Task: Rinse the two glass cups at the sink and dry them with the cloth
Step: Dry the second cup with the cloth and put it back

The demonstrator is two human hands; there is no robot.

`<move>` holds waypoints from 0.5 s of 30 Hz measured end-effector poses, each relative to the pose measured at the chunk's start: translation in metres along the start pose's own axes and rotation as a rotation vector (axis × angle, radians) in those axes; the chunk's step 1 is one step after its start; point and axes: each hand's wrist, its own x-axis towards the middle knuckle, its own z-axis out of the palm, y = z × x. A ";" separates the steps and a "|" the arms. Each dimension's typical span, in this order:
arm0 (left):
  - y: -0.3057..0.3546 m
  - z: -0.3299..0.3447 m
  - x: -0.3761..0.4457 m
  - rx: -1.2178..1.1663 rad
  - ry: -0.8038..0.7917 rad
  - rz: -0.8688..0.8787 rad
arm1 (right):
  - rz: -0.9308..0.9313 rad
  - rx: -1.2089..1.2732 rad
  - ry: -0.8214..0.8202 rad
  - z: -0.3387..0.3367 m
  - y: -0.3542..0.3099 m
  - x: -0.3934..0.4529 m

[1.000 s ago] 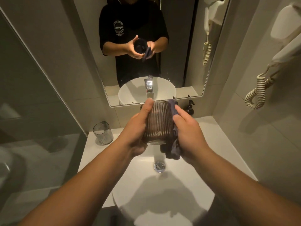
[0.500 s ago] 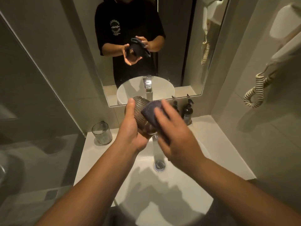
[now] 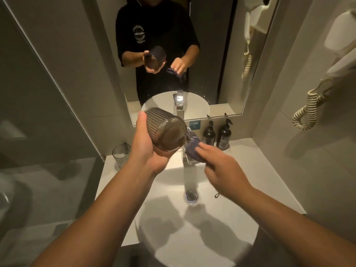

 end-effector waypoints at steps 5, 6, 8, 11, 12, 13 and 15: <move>-0.003 0.001 -0.003 0.012 0.026 -0.016 | 0.315 0.435 0.240 -0.041 -0.016 0.019; -0.006 0.003 -0.003 0.010 0.021 -0.024 | 0.143 0.337 0.305 -0.047 -0.025 0.022; -0.011 0.007 -0.003 0.011 -0.009 -0.041 | -0.259 0.081 0.366 -0.049 -0.038 0.027; -0.015 0.013 -0.008 0.024 -0.089 -0.076 | -0.605 -0.222 0.207 -0.038 -0.035 0.039; -0.015 0.013 -0.009 0.033 -0.092 -0.086 | -0.623 -0.267 0.135 -0.033 -0.030 0.041; -0.014 0.011 -0.010 0.042 -0.088 -0.091 | -0.620 -0.285 0.099 -0.029 -0.025 0.041; -0.013 0.009 -0.009 0.064 -0.090 -0.100 | -0.591 -0.267 0.108 -0.023 -0.019 0.038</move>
